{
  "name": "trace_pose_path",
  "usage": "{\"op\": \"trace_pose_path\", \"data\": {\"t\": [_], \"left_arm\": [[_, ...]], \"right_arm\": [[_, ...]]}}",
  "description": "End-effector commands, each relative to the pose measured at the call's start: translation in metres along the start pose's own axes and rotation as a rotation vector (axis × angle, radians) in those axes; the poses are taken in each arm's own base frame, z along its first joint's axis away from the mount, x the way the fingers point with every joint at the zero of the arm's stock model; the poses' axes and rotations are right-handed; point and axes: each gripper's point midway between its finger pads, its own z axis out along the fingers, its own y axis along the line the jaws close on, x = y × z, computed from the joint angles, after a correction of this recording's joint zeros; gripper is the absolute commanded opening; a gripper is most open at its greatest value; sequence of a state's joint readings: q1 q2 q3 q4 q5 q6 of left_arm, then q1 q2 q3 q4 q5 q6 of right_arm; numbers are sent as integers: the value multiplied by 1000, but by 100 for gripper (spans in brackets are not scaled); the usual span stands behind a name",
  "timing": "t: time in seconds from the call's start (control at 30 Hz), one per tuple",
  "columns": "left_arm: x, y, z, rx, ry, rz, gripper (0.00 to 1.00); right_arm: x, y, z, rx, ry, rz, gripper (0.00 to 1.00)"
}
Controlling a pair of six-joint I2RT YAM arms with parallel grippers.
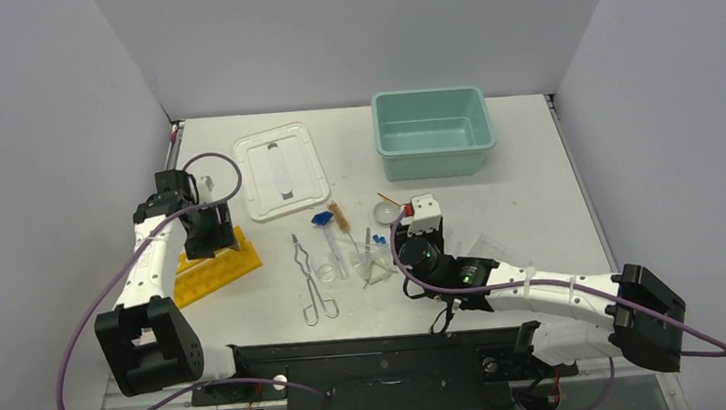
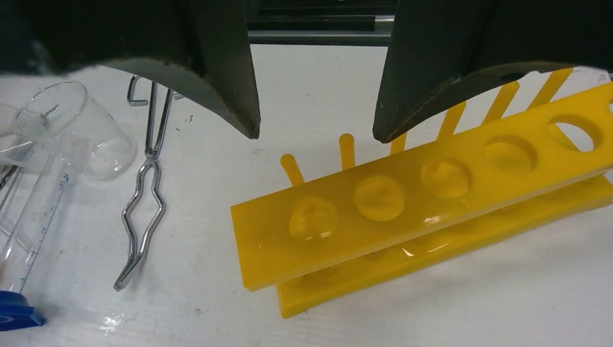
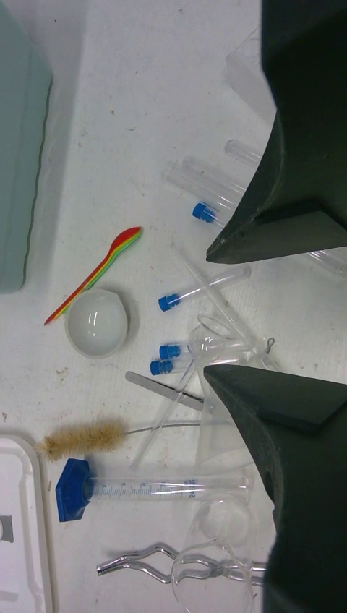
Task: Organize the chemistry lab equipment
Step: Move the test tube rack to the center of the board.
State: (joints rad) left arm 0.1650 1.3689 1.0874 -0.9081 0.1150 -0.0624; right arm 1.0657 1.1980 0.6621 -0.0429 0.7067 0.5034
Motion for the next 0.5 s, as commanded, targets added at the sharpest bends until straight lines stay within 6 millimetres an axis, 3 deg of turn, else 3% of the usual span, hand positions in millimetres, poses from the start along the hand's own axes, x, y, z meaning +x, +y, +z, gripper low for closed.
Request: {"op": "trace_pose_path", "data": {"t": [0.0,0.47], "left_arm": [[-42,-5,-7,17,-192,-32,56],[-46,6,13,-39,-187,-22,54]], "right_arm": [[-12,9,-5,-41,-49,80,49],[-2,16,-6,-81,-34,91,47]]}}
